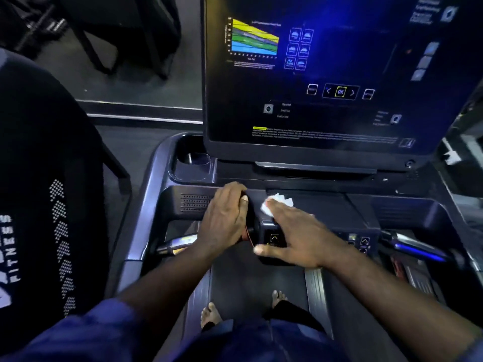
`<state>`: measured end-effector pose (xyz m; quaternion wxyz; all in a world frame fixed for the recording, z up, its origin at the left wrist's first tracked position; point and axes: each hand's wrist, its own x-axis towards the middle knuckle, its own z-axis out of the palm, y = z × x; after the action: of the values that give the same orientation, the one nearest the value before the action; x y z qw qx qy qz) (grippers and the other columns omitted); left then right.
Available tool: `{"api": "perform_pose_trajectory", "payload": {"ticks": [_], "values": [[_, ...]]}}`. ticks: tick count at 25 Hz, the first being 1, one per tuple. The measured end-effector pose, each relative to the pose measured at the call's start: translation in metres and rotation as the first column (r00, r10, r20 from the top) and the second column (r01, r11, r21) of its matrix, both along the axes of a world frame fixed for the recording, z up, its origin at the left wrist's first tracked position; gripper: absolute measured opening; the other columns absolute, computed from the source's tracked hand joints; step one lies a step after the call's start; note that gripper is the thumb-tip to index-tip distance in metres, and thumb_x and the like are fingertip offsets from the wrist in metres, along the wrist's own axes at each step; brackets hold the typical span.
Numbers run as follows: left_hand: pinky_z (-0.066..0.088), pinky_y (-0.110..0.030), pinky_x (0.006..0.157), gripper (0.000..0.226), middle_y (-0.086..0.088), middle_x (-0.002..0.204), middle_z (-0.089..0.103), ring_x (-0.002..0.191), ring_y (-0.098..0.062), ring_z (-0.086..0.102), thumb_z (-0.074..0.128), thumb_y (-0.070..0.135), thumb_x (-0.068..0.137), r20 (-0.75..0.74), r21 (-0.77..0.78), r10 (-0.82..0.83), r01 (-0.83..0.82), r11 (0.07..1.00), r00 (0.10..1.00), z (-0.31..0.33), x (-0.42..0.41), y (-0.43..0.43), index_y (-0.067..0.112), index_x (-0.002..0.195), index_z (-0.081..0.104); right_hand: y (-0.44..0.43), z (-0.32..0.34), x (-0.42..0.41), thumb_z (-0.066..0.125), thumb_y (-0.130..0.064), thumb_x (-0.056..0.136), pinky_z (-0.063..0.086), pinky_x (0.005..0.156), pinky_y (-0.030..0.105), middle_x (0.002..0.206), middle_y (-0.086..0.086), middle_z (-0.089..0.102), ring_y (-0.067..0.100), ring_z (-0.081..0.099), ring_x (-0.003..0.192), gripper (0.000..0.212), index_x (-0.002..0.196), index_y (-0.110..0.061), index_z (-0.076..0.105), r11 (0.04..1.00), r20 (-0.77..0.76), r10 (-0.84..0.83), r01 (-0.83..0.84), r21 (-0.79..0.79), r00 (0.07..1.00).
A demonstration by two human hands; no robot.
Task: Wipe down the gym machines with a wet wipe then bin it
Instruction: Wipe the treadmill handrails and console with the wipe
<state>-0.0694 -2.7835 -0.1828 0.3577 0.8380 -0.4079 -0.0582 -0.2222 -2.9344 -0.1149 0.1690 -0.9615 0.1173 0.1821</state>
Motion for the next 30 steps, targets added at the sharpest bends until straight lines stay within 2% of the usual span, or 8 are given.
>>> {"api": "perform_pose_trajectory", "payload": {"ticks": [3,5,8,13,17,19,22,30], "values": [[0.047,-0.048,0.103,0.038,0.0,0.142,0.056,0.128,-0.023,0.052,0.036,0.039,0.11,0.043,0.063,-0.108,0.106,0.992,0.993,0.001,0.002,0.0,0.018,0.137,0.054,-0.004,-0.002,0.021,0.017,-0.109,0.066,0.012,0.13,0.04,0.173,0.002,0.017,0.013,0.013,0.159,0.137,0.166,-0.016,0.015,0.98,-0.026,-0.194,0.192,-0.054,0.981],[0.045,-0.047,0.106,0.042,0.003,0.146,0.056,0.133,-0.02,0.049,0.036,0.042,0.109,0.047,0.092,-0.149,0.144,0.985,0.988,0.004,-0.001,-0.001,0.02,0.139,0.055,0.013,0.004,0.011,0.017,-0.108,0.068,0.001,0.131,0.042,0.174,0.0,0.013,0.01,0.007,0.16,0.135,0.166,-0.016,0.012,0.99,0.013,-0.129,0.129,-0.051,0.992],[0.041,-0.045,0.106,0.041,0.008,0.139,0.059,0.129,-0.017,0.048,0.038,0.048,0.107,0.129,0.171,-0.168,0.145,0.974,0.977,0.009,-0.001,0.0,0.023,0.133,0.057,0.01,0.021,-0.044,0.021,-0.108,0.068,0.006,0.131,0.038,0.174,-0.006,0.011,0.009,0.008,0.159,0.13,0.166,-0.024,0.013,0.995,0.032,-0.042,0.045,-0.09,0.999],[0.046,-0.043,0.094,0.046,0.002,0.113,0.069,0.107,-0.023,0.058,0.036,0.054,0.101,0.154,0.351,-0.259,0.192,0.916,0.953,0.035,0.002,-0.035,0.02,0.11,0.066,-0.068,0.011,-0.058,0.004,-0.109,0.065,0.02,0.128,0.044,0.168,0.001,0.031,0.019,0.024,0.156,0.131,0.161,-0.023,0.03,0.921,-0.031,-0.354,0.343,-0.186,0.935],[0.051,-0.044,0.091,0.048,-0.004,0.116,0.071,0.108,-0.03,0.061,0.035,0.054,0.097,0.019,0.451,-0.268,0.231,0.862,0.963,0.044,-0.021,-0.089,0.022,0.108,0.069,-0.041,0.007,-0.057,0.017,-0.099,0.081,0.027,0.125,0.038,0.165,-0.002,0.038,0.015,0.033,0.151,0.112,0.163,-0.023,0.025,0.999,0.092,-0.016,0.021,-0.047,0.996],[0.05,-0.044,0.092,0.049,-0.006,0.117,0.07,0.109,-0.03,0.062,0.035,0.055,0.098,-0.014,0.482,-0.237,0.214,0.85,0.971,0.043,-0.037,-0.107,0.022,0.111,0.069,-0.069,0.006,-0.091,0.015,-0.096,0.085,0.023,0.126,0.039,0.165,-0.004,0.036,0.012,0.028,0.153,0.105,0.16,-0.025,0.032,0.99,0.124,-0.024,0.041,-0.138,0.992],[0.048,-0.045,0.093,0.057,-0.005,0.114,0.066,0.108,-0.028,0.059,0.032,0.064,0.1,0.129,0.514,-0.244,0.145,0.845,0.961,0.039,-0.049,-0.116,0.02,0.112,0.066,-0.12,-0.01,-0.105,-0.002,-0.094,0.084,0.019,0.129,0.044,0.17,0.001,0.027,0.015,0.015,0.159,0.113,0.158,-0.02,0.038,0.911,0.126,-0.356,0.374,-0.176,0.926],[0.048,-0.046,0.095,0.057,-0.005,0.107,0.064,0.104,-0.026,0.057,0.032,0.063,0.096,0.063,0.443,-0.154,0.111,0.89,0.986,0.038,-0.052,-0.111,0.017,0.107,0.065,-0.115,-0.008,-0.129,0.011,-0.103,0.074,0.012,0.13,0.041,0.175,0.004,0.005,0.019,0.001,0.161,0.128,0.165,-0.014,0.011,0.906,0.06,-0.422,0.423,-0.014,0.905]]}}
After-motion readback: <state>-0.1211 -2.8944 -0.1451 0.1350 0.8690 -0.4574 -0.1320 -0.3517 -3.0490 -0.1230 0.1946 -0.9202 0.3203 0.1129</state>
